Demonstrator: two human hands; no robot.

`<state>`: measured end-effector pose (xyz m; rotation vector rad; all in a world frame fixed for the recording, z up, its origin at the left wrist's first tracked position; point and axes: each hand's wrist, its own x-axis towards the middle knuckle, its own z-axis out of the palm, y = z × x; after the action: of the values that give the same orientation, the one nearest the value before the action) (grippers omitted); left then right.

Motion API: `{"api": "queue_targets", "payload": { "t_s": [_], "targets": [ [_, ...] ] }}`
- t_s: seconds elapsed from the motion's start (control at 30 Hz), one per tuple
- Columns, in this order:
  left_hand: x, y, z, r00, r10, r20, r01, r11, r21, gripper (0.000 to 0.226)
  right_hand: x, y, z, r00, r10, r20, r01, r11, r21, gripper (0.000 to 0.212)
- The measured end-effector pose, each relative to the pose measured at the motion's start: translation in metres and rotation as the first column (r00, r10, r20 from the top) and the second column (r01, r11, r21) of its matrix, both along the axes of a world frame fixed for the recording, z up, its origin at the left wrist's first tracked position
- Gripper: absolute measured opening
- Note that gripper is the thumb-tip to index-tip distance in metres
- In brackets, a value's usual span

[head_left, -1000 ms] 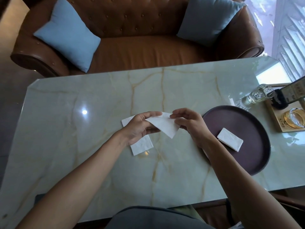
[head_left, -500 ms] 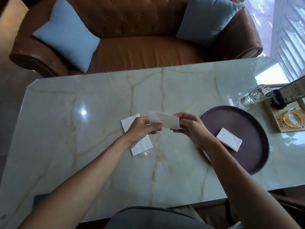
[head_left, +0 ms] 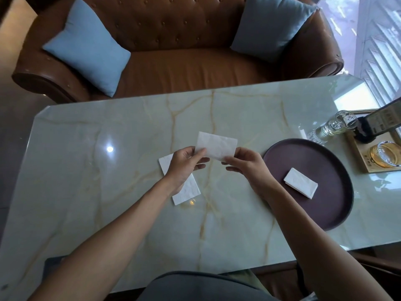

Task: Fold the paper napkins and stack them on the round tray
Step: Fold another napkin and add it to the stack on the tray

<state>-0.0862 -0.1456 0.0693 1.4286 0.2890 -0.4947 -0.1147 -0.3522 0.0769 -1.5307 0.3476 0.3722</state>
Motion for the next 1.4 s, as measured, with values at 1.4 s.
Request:
{"api": "queue_targets", "payload": {
  "t_s": [1.4],
  "targets": [
    [-0.005, -0.004, 0.000, 0.987, -0.091, -0.136, 0.086, 0.995, -0.048, 0.025, 0.002, 0.014, 0.000, 0.995, -0.099, -0.032, 0.096, 0.993, -0.074, 0.018]
  ]
}}
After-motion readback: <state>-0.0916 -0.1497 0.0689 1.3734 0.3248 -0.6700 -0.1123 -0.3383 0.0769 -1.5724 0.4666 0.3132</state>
